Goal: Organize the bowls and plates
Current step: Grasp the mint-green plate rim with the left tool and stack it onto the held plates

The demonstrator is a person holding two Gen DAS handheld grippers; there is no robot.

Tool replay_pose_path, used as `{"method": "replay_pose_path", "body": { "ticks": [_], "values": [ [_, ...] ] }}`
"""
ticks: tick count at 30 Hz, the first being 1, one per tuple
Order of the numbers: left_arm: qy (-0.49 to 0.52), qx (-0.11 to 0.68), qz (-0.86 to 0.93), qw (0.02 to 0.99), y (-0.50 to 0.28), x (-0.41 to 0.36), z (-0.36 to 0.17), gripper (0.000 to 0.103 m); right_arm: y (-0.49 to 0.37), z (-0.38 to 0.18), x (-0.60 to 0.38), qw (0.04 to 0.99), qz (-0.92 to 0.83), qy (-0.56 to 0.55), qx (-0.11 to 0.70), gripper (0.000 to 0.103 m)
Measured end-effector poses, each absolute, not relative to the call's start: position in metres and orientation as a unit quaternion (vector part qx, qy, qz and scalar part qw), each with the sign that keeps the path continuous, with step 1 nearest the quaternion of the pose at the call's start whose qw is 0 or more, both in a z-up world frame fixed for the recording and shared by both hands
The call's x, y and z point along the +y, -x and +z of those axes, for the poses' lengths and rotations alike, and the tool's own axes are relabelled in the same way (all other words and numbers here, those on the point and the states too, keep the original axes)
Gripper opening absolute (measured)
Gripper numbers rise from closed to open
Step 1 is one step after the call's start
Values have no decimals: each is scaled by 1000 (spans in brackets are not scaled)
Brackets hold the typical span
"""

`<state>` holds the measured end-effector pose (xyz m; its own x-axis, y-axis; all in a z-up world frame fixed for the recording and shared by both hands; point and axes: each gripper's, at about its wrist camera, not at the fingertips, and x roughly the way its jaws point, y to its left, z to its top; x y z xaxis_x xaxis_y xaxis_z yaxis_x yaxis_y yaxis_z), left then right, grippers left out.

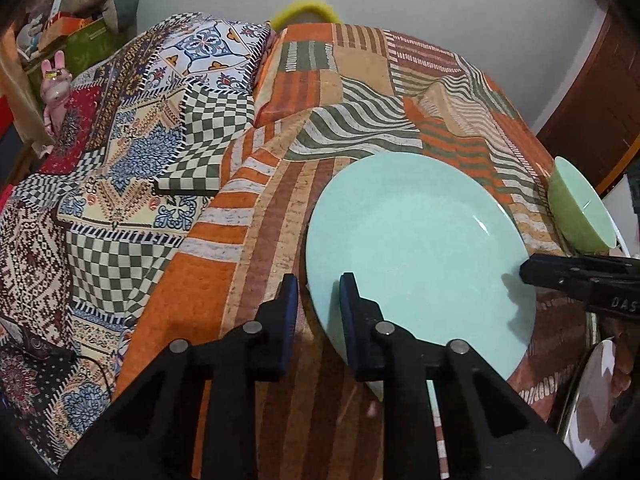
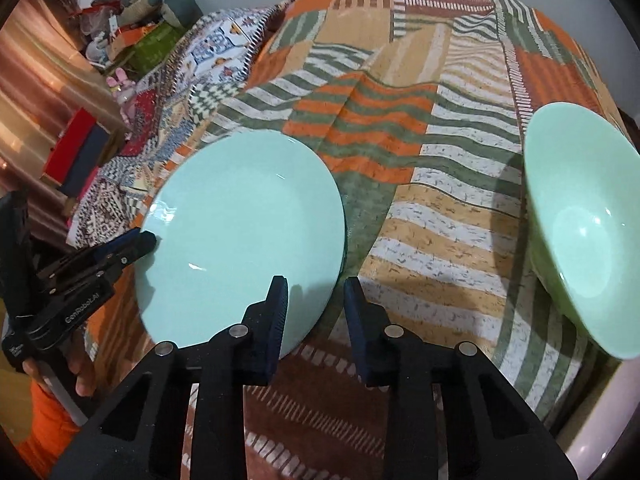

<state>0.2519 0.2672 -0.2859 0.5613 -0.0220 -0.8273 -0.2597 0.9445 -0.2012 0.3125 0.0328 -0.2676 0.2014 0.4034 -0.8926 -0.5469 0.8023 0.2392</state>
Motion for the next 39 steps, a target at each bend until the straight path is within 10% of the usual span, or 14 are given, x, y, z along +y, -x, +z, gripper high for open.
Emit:
{"method": "replay_pose_path", "body": {
  "ticks": [39],
  "values": [
    [113, 432, 55, 893, -143, 191, -203, 21, -227, -215, -17, 784, 344, 19, 517, 23]
  ]
}}
